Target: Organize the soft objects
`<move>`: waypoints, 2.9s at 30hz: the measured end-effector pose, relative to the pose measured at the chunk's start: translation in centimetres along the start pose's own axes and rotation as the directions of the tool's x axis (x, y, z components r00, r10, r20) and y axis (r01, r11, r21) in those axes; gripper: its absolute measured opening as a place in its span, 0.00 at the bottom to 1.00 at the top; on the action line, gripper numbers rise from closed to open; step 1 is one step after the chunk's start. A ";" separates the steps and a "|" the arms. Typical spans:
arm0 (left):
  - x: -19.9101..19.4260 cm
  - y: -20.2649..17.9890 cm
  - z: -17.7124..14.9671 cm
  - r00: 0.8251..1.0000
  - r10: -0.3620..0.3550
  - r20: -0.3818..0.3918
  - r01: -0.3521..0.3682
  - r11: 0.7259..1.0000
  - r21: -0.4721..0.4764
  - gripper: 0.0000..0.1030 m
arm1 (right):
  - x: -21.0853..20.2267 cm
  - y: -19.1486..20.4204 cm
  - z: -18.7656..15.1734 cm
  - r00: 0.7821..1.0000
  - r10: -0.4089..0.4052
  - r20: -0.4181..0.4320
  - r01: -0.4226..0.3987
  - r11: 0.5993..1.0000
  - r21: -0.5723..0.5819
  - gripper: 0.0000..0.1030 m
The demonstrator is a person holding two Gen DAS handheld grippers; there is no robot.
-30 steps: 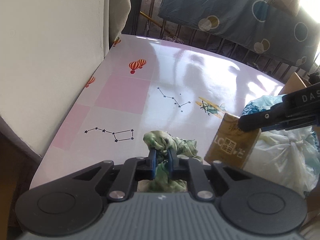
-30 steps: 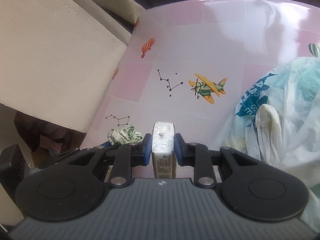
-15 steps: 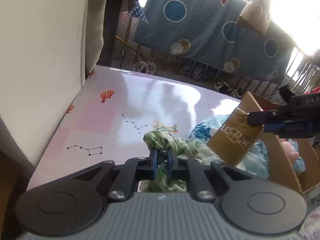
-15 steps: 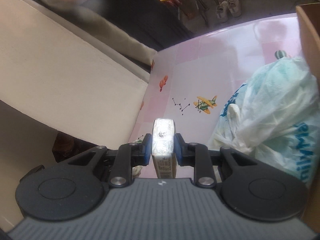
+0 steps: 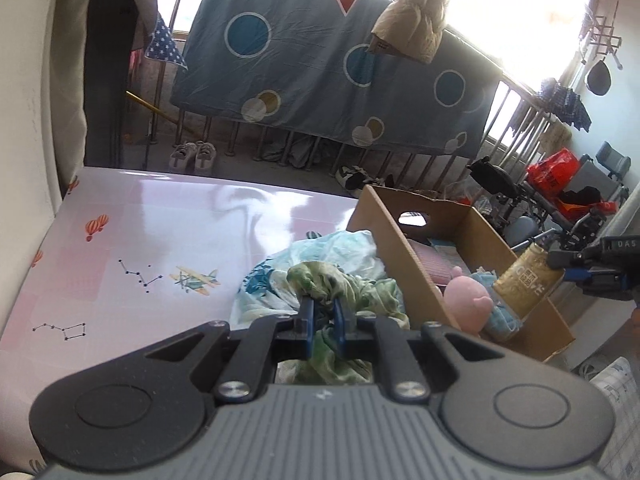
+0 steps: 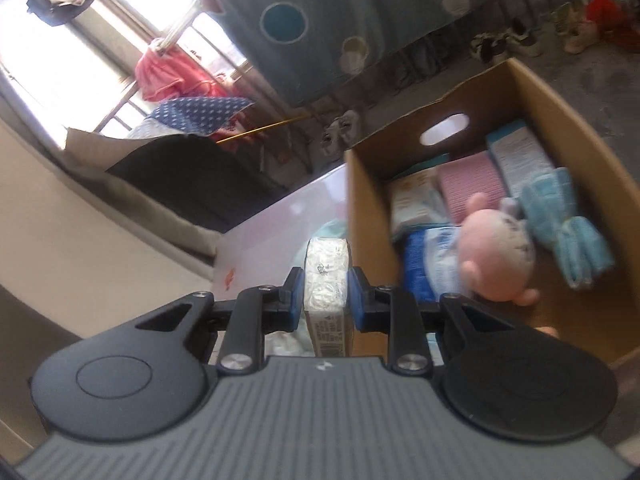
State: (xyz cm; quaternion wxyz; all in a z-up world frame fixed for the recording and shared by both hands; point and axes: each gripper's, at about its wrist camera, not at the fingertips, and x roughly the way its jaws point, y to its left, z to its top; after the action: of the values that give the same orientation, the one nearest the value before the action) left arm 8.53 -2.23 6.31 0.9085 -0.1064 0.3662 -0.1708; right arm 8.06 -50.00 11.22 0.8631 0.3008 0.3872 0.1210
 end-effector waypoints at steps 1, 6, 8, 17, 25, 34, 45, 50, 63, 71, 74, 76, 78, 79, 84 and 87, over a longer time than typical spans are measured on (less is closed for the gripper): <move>0.2 -0.5 0.0 1.000 -0.008 -0.004 0.008 1.000 0.007 0.11 | -0.8 -1.4 -0.2 0.999 -0.032 0.006 0.032 0.999 0.009 0.22; 1.6 -2.7 0.0 0.999 -0.039 -0.024 0.039 0.999 0.030 0.11 | -1.8 -6.7 -1.3 0.986 -0.164 0.016 0.163 0.986 0.041 0.22; 1.8 -3.4 -0.1 0.998 -0.047 -0.029 0.049 0.998 0.037 0.11 | -0.9 -8.1 -1.5 0.984 -0.179 -0.008 0.179 0.982 0.050 0.22; 3.5 -5.8 -0.2 0.996 -0.070 -0.055 0.074 0.994 0.074 0.11 | 0.6 -10.9 -0.8 0.953 -0.301 -0.027 0.301 0.954 0.008 0.22; 4.9 -7.8 0.3 0.994 -0.081 -0.076 0.089 0.990 0.107 0.11 | 2.0 -12.5 -0.7 0.886 -0.462 -0.039 0.458 0.885 -0.085 0.25; 7.8 -13.2 1.0 0.979 -0.151 -0.135 0.175 0.966 0.192 0.11 | -2.5 -12.0 -1.6 0.841 -0.529 0.114 0.541 0.831 -0.130 0.31; 15.8 -23.8 0.5 0.900 -0.257 -0.353 0.350 0.908 0.232 0.11 | -12.6 -11.4 -6.8 0.902 -0.333 0.274 0.336 0.941 0.040 0.50; 20.0 -27.9 -1.0 0.874 -0.291 -0.390 0.400 0.886 0.233 0.23 | -15.1 -11.4 -9.1 0.898 -0.309 0.313 0.295 0.951 0.091 0.56; 14.9 -23.4 -0.3 0.938 -0.223 -0.266 0.283 0.934 0.216 0.71 | -15.5 -12.0 -14.7 0.896 -0.285 0.340 0.233 0.955 0.186 0.79; 5.3 -17.2 -1.4 0.999 0.040 -0.005 -0.038 0.968 0.247 1.00 | -12.2 -8.7 -17.1 0.905 -0.249 0.344 0.219 0.968 0.124 0.99; 3.3 -14.7 -3.1 0.986 0.165 0.027 -0.168 0.968 0.188 1.00 | -10.0 -7.0 -17.2 0.923 -0.246 0.296 0.231 0.969 0.085 0.99; 2.8 -13.1 -4.1 0.975 0.220 0.012 -0.219 0.962 0.163 1.00 | -8.4 -5.9 -16.8 0.933 -0.257 0.251 0.255 0.966 0.042 0.99; 2.4 -11.9 -5.1 0.960 0.279 -0.013 -0.275 0.951 0.140 1.00 | -6.7 -4.6 -16.6 0.940 -0.266 0.213 0.277 0.961 -0.020 0.99; 2.3 -11.5 -5.4 0.952 0.305 -0.021 -0.300 0.945 0.129 1.00 | -5.9 -3.9 -16.6 0.942 -0.273 0.197 0.289 0.956 -0.059 0.99; 2.0 -10.2 -5.3 0.934 0.348 -0.082 -0.336 0.933 0.132 1.00 | -2.7 -1.3 -16.5 0.941 -0.303 0.148 0.329 0.922 -0.203 0.99; 1.7 -9.9 -5.6 0.942 0.317 -0.106 -0.304 0.944 0.125 1.00 | -1.5 -0.5 -16.4 0.939 -0.313 0.146 0.341 0.904 -0.257 0.99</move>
State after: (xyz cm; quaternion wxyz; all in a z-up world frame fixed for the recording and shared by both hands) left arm 3.43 -12.40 4.39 0.9039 0.0122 0.4246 -0.0507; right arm -5.11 -44.06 3.36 0.9233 0.1129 0.3669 0.0124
